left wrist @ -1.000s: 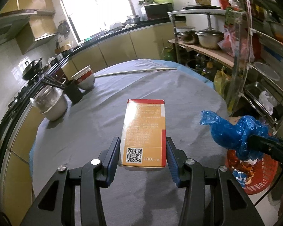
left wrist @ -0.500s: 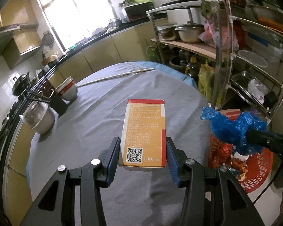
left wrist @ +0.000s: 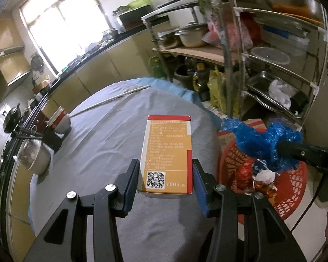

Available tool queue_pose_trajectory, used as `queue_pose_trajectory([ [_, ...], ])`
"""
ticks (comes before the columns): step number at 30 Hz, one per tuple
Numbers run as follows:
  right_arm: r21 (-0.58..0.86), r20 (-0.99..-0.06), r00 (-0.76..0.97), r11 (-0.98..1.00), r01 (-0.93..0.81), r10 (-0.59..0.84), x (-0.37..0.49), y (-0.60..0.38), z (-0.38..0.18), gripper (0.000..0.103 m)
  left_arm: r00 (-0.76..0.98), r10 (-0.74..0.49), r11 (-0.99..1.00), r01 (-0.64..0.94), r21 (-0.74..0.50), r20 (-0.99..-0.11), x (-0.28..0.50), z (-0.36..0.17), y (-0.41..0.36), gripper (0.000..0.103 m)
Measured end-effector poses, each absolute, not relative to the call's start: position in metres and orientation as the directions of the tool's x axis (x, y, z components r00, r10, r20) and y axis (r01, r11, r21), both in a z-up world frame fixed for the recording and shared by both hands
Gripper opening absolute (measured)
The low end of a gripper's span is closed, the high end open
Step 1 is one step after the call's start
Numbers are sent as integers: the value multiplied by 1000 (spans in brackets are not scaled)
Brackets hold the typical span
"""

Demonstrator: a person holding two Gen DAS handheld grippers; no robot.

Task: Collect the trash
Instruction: 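Lower both tools into the basket and open them to drop box and blue bag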

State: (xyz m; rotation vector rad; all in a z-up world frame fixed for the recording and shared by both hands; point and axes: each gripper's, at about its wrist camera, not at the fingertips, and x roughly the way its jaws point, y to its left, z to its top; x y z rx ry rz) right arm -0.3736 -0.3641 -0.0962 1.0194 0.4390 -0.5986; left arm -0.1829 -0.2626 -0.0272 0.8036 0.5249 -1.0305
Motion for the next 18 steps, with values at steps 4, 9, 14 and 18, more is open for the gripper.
queue_pose_trajectory([
  [4, 662, -602, 753, 360, 657, -267, -388, -369, -100, 55, 412, -552, 238, 911, 336, -725, -196, -31, -270, 49],
  [9, 665, -611, 737, 318, 676, -289, -406, -373, -105, 55, 374, -564, 177, 925, 335, -736, -217, -38, -277, 49],
  [14, 662, -629, 715, 270, 699, -305, -424, -378, -114, 55, 325, -555, 122, 942, 311, -766, -233, -49, -285, 49],
  [18, 663, -642, 702, 237, 710, -309, -436, -380, -122, 55, 303, -547, 85, 948, 308, -781, -244, -58, -290, 49],
])
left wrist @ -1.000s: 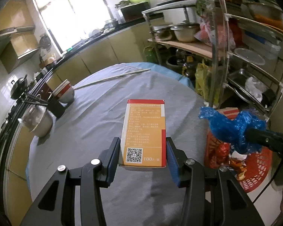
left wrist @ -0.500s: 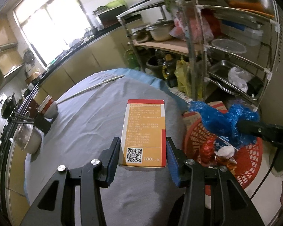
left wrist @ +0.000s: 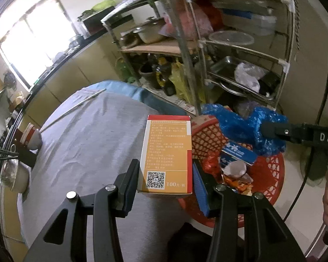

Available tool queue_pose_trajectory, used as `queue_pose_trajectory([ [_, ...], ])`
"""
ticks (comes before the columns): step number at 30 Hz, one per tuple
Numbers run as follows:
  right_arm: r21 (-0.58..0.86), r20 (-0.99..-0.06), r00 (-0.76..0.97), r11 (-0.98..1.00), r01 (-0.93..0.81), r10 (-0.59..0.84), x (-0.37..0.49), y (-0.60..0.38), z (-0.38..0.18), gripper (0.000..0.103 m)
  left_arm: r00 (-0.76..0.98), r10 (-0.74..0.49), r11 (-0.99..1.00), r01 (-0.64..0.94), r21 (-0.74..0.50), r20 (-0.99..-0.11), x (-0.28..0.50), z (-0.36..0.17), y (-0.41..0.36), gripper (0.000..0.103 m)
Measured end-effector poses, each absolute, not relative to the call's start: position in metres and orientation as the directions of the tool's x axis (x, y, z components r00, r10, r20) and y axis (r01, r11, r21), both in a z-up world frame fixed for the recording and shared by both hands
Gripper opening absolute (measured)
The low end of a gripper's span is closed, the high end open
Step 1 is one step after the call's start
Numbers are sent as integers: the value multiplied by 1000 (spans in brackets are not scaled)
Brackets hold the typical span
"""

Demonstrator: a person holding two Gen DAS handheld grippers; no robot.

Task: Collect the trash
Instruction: 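Lower both tools into the basket and open them to drop box and blue bag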

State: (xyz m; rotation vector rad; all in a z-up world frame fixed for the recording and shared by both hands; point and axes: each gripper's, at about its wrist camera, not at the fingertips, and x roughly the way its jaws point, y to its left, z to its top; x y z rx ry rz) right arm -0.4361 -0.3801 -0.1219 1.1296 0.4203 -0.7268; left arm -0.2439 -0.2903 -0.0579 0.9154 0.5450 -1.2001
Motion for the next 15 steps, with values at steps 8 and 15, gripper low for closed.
queue_pose_trajectory([
  [8, 666, -655, 684, 185, 723, -321, -454, -383, -133, 55, 255, -526, 30, 959, 282, -811, -260, -73, -299, 49],
  [15, 673, -669, 671, 123, 729, -318, -466, -388, -147, 56, 207, -495, -15, 969, 246, -844, -270, -89, -307, 49],
])
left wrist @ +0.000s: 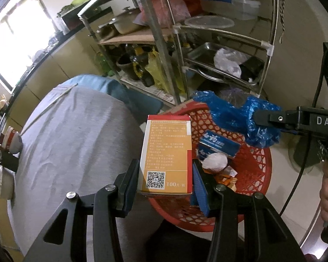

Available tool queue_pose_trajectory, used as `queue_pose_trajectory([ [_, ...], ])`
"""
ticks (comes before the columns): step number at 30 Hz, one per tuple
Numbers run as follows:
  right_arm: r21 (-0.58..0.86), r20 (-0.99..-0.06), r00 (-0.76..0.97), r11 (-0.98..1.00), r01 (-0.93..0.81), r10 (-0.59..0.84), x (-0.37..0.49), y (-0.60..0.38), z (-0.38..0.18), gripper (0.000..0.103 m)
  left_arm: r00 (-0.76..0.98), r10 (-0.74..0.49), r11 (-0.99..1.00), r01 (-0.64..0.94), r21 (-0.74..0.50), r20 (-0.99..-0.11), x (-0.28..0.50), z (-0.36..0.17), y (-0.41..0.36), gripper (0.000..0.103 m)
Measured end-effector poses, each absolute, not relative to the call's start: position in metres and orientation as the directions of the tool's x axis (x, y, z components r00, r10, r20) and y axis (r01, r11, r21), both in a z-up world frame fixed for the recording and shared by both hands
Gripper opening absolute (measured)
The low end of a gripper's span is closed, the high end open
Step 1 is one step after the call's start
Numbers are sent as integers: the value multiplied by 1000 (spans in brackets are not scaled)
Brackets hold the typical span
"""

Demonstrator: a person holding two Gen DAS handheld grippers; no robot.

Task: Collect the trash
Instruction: 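Lower both tools into the basket and open them to drop box and blue bag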

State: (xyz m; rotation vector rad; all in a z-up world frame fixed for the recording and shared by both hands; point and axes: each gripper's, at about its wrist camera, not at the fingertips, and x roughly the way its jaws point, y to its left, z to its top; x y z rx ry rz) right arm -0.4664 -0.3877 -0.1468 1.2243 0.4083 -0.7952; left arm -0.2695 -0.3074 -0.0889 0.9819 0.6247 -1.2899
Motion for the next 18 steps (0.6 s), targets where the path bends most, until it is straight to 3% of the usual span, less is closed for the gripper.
queue_pose_trajectory([
  [18, 672, -687, 663, 88, 735, -298, -467, -389, -163, 56, 184, -489, -39, 972, 232, -853, -276, -99, -313, 49],
])
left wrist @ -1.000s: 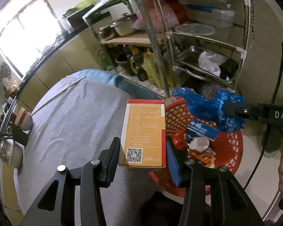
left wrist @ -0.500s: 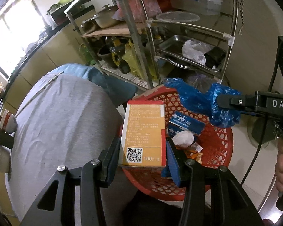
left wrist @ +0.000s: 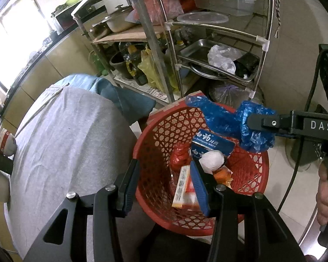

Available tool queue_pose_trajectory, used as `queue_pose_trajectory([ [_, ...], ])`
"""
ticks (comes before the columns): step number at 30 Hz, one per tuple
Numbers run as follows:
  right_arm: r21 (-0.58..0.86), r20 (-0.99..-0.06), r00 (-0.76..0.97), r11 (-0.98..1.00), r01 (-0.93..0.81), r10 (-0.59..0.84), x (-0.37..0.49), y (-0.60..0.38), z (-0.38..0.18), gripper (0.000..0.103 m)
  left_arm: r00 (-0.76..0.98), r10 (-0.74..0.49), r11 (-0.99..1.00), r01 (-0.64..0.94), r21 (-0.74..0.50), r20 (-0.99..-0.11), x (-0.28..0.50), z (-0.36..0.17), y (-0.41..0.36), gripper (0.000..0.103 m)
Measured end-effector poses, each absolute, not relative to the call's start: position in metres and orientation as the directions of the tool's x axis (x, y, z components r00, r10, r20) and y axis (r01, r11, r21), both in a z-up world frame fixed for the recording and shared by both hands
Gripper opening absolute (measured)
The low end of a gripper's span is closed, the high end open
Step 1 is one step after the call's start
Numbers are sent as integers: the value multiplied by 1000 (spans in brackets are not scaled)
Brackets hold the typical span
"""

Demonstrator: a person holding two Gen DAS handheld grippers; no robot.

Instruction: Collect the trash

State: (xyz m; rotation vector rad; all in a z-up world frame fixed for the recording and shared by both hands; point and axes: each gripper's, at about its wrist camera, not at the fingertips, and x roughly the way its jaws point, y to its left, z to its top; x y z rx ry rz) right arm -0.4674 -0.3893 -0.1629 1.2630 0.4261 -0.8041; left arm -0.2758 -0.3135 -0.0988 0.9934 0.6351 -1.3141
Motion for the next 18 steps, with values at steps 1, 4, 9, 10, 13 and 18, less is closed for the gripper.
queue_pose_trajectory([
  [1, 672, -688, 663, 87, 736, -296, -467, -389, -163, 56, 186, -485, -40, 971, 234, -854, -276, -99, -314, 49],
  [4, 673, -689, 663, 81, 735, -291, -468, -390, -165, 56, 183, -488, -41, 972, 231, -854, -276, -99, -314, 49],
  [9, 680, -693, 670, 65, 730, -266, -465, -390, -168, 58, 191, -484, -31, 971, 235, -854, -273, -98, -312, 49],
  [10, 679, -696, 670, 64, 731, -259, -464, -391, -168, 59, 191, -485, -28, 972, 233, -854, -271, -96, -311, 49],
  [13, 683, -699, 676, 61, 728, -235, -459, -390, -169, 59, 201, -501, -11, 971, 238, -842, -267, -89, -307, 49],
  [18, 674, -705, 678, 99, 732, -210, -446, -387, -163, 65, 220, -530, 28, 970, 243, -819, -257, -74, -299, 53],
])
